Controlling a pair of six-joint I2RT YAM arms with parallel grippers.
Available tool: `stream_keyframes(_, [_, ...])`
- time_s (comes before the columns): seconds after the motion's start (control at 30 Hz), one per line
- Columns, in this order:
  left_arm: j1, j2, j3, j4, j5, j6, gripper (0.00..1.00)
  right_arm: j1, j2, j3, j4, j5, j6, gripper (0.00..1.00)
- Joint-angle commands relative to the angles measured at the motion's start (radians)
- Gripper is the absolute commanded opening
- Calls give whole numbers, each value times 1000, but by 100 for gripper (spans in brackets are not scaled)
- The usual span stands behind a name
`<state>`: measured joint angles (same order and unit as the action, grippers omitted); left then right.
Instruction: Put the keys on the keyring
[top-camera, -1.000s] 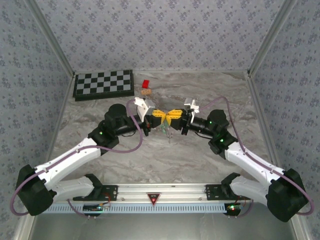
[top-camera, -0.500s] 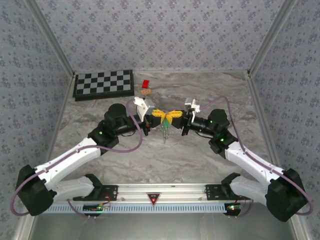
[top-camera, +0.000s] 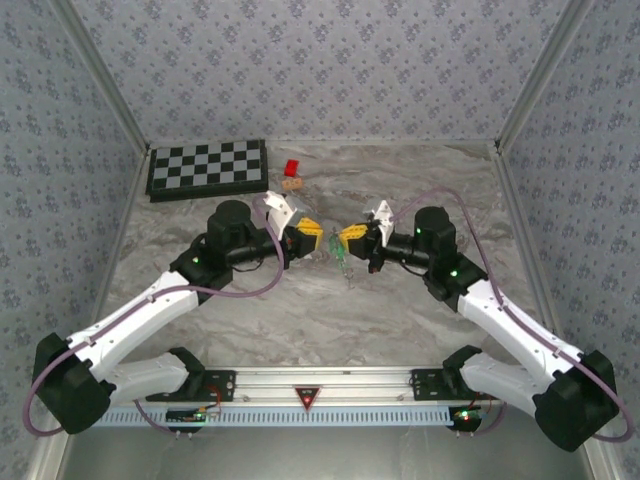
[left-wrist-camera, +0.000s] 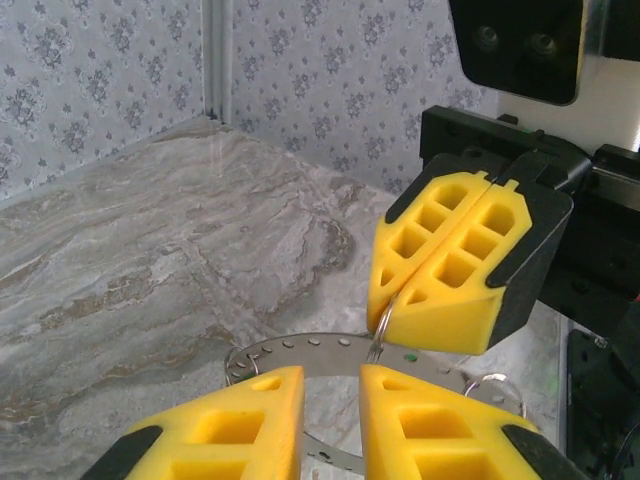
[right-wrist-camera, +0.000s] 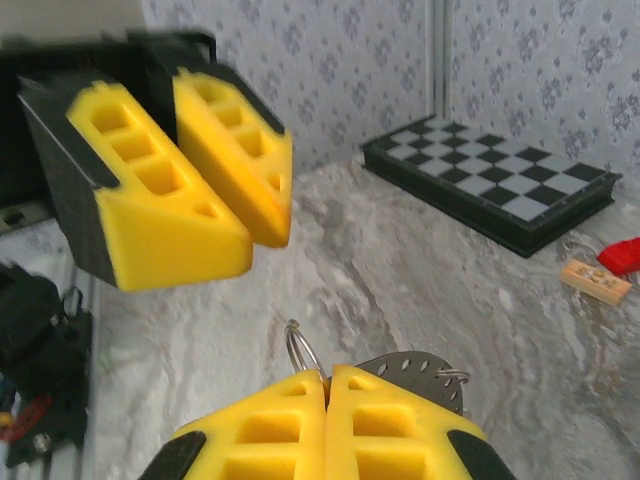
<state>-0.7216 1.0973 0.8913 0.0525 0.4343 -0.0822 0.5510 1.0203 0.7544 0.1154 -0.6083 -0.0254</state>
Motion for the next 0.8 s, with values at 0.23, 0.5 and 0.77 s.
stream_keyframes(0.23, [3, 30, 61, -126, 19, 101, 22, 64, 88, 148, -328, 101, -242, 0])
stream_keyframes(0.5, [-14, 96, 107, -224, 59, 142, 25, 87, 110, 155, -342, 106, -260, 0])
stream_keyframes(0.77, [-17, 137, 120, -248, 72, 152, 26, 92, 123, 153, -336, 113, -260, 0])
